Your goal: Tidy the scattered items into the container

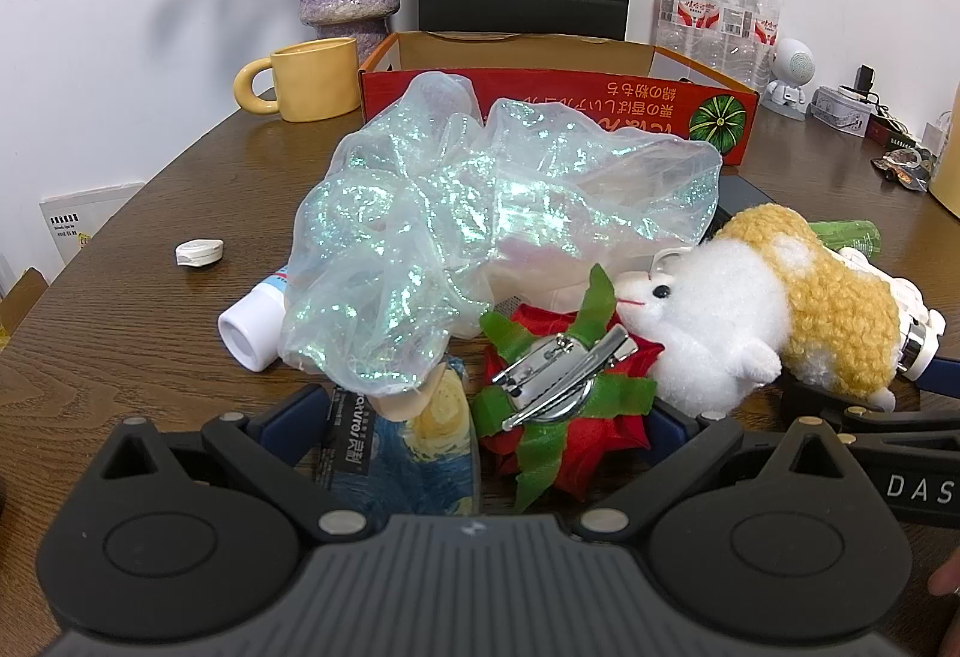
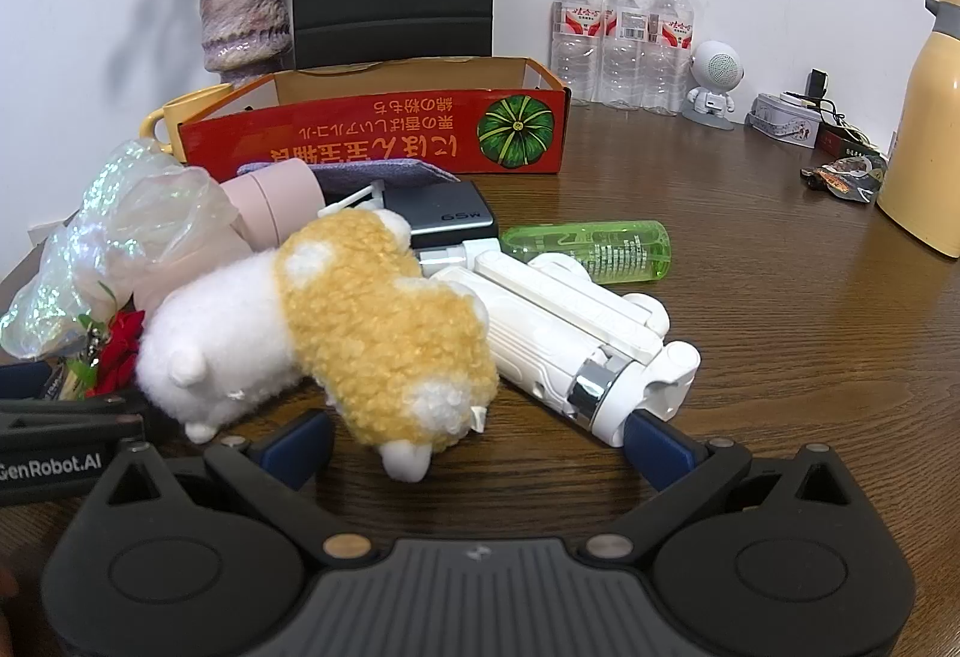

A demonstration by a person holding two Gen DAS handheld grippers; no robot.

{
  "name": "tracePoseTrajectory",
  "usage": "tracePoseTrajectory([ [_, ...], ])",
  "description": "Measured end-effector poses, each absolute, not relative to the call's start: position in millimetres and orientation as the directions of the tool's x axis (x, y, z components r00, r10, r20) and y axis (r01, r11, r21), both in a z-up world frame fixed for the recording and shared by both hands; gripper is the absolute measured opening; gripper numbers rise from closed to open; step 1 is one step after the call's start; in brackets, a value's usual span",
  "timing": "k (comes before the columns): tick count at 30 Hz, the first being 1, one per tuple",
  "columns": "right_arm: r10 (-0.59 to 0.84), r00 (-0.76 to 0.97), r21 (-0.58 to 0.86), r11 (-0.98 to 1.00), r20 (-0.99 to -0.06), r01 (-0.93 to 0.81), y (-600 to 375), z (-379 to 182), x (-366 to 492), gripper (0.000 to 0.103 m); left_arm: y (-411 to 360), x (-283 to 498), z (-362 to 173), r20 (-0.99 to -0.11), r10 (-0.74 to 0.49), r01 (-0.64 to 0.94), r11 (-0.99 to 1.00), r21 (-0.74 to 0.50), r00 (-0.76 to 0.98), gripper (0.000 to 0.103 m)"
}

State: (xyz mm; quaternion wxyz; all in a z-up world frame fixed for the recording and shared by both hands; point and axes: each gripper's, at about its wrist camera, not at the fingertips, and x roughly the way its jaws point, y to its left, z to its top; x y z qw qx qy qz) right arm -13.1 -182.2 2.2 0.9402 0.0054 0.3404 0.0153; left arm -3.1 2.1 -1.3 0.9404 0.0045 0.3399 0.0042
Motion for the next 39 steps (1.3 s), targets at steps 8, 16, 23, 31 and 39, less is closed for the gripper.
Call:
tracePoseTrajectory([
  [8,0.033,0.768,0.021,0.999,-0.640,-0.025,-182.3,2.2,-13.0,0.103,4.4,-5.7,-0.6,-0.639,0.010,-0.005,1.000,0.010,0.769,0.103],
  [16,0.033,0.768,0.021,0.999,-0.640,-0.025,-182.3,2.2,-13.1,0.103,4.4,-5.0,-0.5,-0.639,0.009,-0.005,1.000,0.009,0.769,0.103],
  [23,0.033,0.768,0.021,0.999,-0.640,-0.025,-182.4,2.2,-13.3,0.103,3.8,-4.7,-0.4,-0.639,0.010,-0.005,1.000,0.010,0.769,0.103],
  [31,0.033,0.768,0.022,0.999,-0.640,-0.025,-182.9,2.3,-13.2,0.103,3.9,-4.6,-0.5,-0.639,0.009,-0.005,1.000,0.009,0.769,0.103],
  [39,0.033,0.768,0.021,0.999,-0.640,-0.025,-182.7,2.3,-13.2,0.103,3.9,-4.7,-0.1,-0.639,0.009,-0.005,1.000,0.009,0.769,0.103],
])
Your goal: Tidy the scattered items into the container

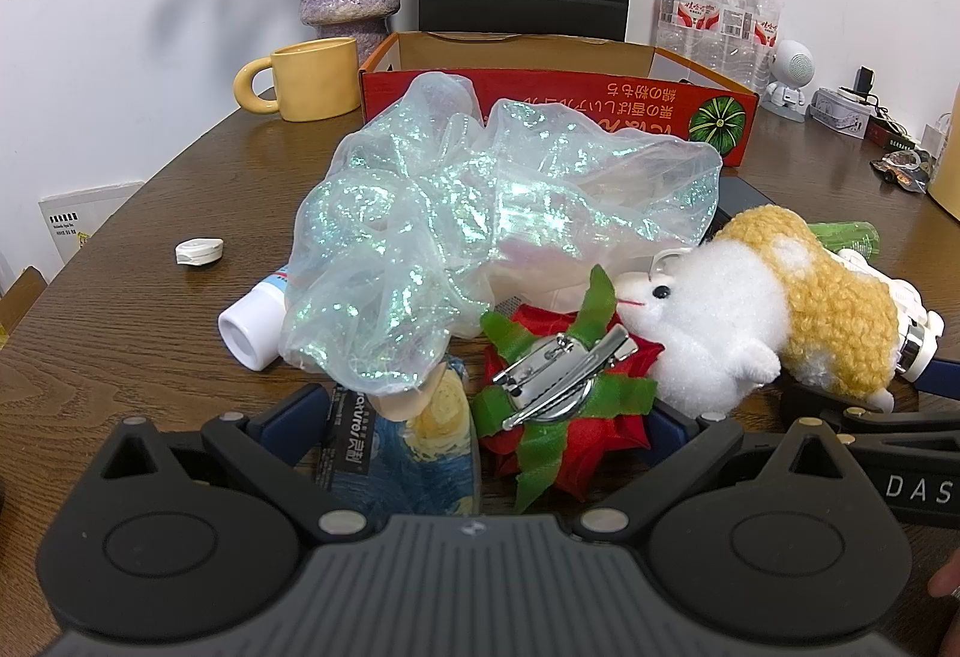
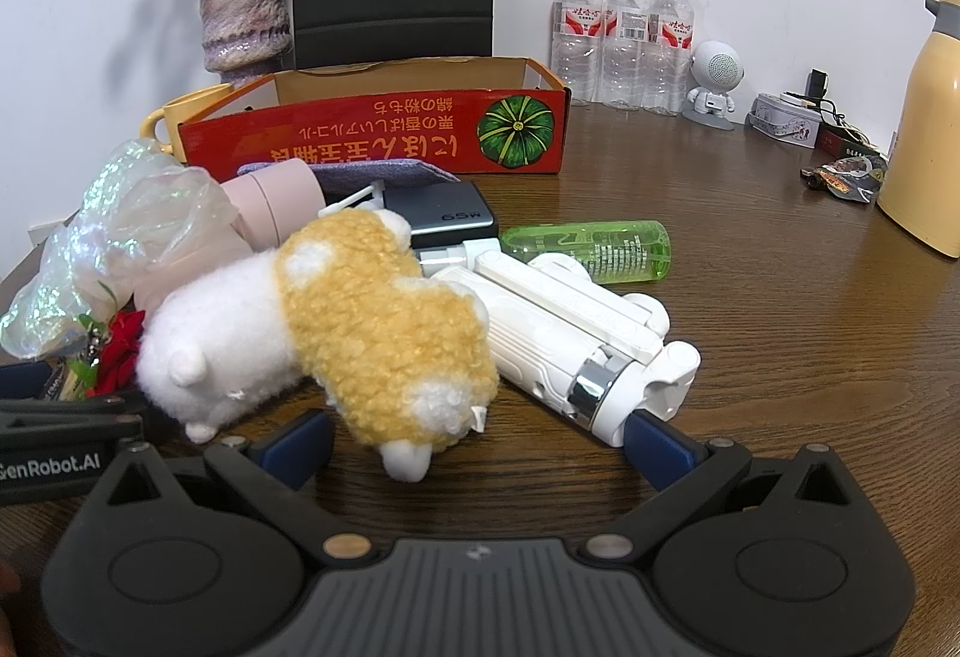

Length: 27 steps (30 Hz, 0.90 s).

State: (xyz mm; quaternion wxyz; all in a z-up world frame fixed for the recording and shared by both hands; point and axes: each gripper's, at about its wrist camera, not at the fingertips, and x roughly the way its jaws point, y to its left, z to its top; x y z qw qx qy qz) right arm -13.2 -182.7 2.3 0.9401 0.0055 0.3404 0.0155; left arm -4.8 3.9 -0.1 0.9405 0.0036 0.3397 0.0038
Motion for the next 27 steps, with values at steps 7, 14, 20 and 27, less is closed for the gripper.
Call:
tracePoseTrajectory([
  [7,0.034,0.768,0.023,0.999,-0.639,-0.026,-182.8,2.3,-14.0,0.103,3.9,-4.5,-0.1,-0.639,0.009,-0.005,1.000,0.009,0.769,0.103],
  [14,0.032,0.768,0.020,0.999,-0.640,-0.024,-181.1,2.2,-13.5,0.103,2.7,-4.2,-0.1,-0.639,0.011,-0.005,1.000,0.011,0.769,0.103],
  [20,0.032,0.768,0.020,0.999,-0.639,-0.025,-180.0,2.2,-13.6,0.103,2.4,-4.2,-0.1,-0.639,0.011,-0.005,1.000,0.011,0.769,0.103],
  [27,0.031,0.769,0.019,1.000,-0.639,-0.024,-176.9,2.3,-14.7,0.103,1.6,-4.1,0.1,-0.639,0.013,-0.007,1.000,0.011,0.769,0.103],
])
